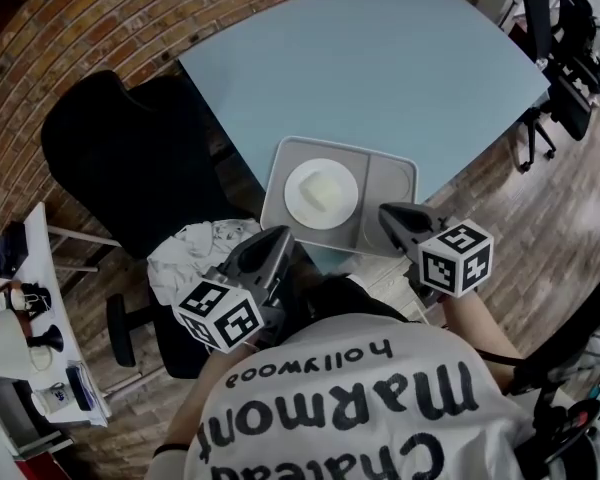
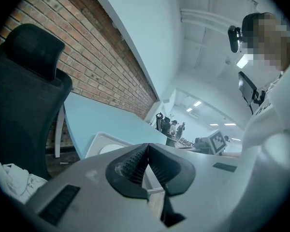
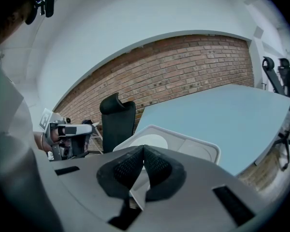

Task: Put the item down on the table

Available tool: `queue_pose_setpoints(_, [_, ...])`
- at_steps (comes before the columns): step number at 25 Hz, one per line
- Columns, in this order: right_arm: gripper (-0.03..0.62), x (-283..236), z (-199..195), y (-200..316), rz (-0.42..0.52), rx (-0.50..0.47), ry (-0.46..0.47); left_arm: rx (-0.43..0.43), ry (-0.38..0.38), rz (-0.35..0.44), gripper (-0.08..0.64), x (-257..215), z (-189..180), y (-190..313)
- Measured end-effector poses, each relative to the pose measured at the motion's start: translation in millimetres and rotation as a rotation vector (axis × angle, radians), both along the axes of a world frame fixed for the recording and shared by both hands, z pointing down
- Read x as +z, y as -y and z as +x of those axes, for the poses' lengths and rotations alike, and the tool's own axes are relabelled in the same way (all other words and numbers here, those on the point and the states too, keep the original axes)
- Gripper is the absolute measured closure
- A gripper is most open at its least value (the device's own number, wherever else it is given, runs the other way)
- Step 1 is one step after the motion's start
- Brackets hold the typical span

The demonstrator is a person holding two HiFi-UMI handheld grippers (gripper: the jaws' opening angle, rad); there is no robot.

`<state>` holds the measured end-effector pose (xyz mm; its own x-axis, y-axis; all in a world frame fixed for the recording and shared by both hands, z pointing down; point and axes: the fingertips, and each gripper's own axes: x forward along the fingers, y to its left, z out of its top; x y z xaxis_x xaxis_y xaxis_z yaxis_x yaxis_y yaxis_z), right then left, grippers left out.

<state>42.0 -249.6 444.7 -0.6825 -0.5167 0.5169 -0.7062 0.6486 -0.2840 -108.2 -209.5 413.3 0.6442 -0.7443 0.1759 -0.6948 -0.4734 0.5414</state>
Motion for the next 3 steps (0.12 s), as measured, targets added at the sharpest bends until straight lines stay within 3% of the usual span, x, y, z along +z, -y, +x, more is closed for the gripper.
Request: queue_pose_setpoints(3, [0.583,0.4,2.0,3.8,-0.003,-0.002,0.001,-0.002,-0.003,-0.004,0.552,0.8,2.3,3.1])
